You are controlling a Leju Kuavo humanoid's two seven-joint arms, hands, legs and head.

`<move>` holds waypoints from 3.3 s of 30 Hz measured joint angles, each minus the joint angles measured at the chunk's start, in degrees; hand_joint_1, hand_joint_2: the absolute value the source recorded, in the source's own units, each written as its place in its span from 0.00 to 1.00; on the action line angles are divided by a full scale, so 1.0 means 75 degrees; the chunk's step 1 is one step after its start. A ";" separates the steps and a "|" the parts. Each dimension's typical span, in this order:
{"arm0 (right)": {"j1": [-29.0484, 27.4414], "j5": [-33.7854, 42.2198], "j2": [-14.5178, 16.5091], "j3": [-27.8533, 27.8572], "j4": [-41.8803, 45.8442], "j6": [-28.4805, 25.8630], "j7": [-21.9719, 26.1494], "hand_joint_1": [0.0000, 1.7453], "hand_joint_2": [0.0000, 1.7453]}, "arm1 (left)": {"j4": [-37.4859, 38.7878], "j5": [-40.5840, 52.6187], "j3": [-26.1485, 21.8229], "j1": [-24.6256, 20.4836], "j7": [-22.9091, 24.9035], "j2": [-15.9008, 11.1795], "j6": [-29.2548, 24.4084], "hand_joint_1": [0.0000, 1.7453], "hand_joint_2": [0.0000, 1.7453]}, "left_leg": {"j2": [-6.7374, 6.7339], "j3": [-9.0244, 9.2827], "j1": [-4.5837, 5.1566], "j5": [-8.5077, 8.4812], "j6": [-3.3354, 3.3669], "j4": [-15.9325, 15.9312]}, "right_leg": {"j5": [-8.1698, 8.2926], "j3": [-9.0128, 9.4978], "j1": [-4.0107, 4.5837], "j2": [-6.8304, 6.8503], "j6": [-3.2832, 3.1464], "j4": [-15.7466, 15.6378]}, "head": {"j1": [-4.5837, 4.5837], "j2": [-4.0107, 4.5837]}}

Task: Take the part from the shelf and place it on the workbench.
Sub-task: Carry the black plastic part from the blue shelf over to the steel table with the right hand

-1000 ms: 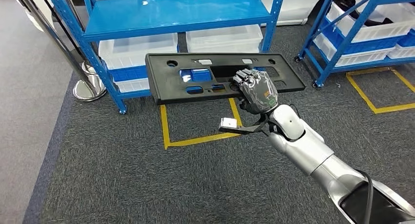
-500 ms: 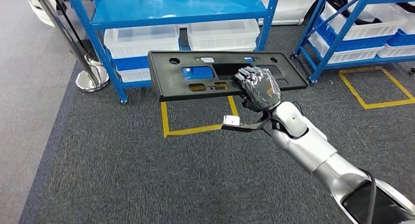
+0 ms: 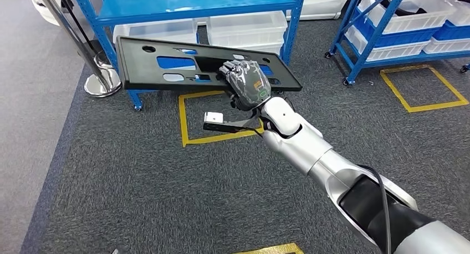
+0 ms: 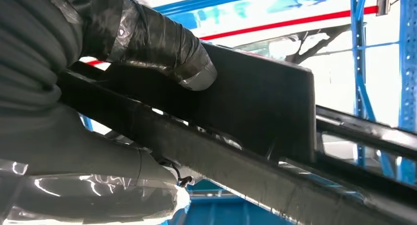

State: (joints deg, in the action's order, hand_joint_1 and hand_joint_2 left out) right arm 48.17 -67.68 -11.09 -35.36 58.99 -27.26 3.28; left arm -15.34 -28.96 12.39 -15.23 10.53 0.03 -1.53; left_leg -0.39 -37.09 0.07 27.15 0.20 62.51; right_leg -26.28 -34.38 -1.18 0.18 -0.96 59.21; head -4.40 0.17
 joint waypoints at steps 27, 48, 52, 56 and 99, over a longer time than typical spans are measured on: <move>0.0375 0.0130 0.0382 -0.0336 -0.0567 0.0023 0.0029 1.00 1.00 | -0.0005 0.0113 -0.0383 0.0036 -0.0042 0.0000 0.0102 0.00 1.00 | 0.0040 0.0229 -0.0032 -0.0301 0.0265 -0.0448 | 0.0395 -0.0281 -0.0051 -0.0033 0.0460 -0.0143 | -0.0001 0.0000; 0.0266 0.0200 0.0698 -0.0341 -0.0710 0.0115 -0.0117 1.00 1.00 | -0.0026 0.0391 -0.0536 0.0308 -0.0166 0.0005 0.0178 0.00 1.00 | -0.0017 -0.0610 -0.0079 0.0770 -0.0093 0.1551 | 0.0213 -0.0203 0.0041 -0.0255 -0.0038 -0.0032 | 0.0000 0.0000; 0.0196 0.0193 0.0737 -0.0364 -0.0697 0.0137 -0.0128 1.00 1.00 | -0.0026 0.0398 -0.0590 0.0344 -0.0164 -0.0018 0.0178 0.00 1.00 | 0.0228 -0.0118 -0.0131 0.0067 -0.0076 0.0554 | 0.0206 -0.0225 0.0028 -0.0621 -0.0006 0.0035 | -0.0001 0.0000; 0.0183 0.0192 0.0811 -0.0370 -0.0656 0.0144 -0.0130 1.00 1.00 | -0.0026 0.0393 -0.0622 0.0382 -0.0155 -0.0036 0.0188 0.00 1.00 | 0.0555 0.0326 -0.0148 -0.0169 -0.0017 -0.0386 | 0.0271 -0.0356 -0.0007 -0.0969 0.0201 0.0060 | -0.0001 0.0000; 0.0988 -0.1489 0.1087 -0.0746 -0.0370 0.1169 -0.1064 1.00 1.00 | -0.0053 0.0907 -0.1357 0.0474 -0.0202 -0.0036 0.0349 0.00 1.00 | -0.0446 0.0397 -0.0166 -0.0105 0.0161 -0.0442 | 0.0092 -0.0828 0.0087 0.0218 0.0328 0.0926 | -0.0079 0.0000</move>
State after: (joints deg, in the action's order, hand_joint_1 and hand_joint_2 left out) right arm 55.58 -78.85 -2.94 -40.96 56.21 -18.49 -4.70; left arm -15.74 -22.15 2.21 -11.68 9.02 -0.24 1.09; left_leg -3.74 -34.11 -1.18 26.36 1.41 59.20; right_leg -25.59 -40.58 -0.53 1.82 1.51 66.16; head -5.00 0.17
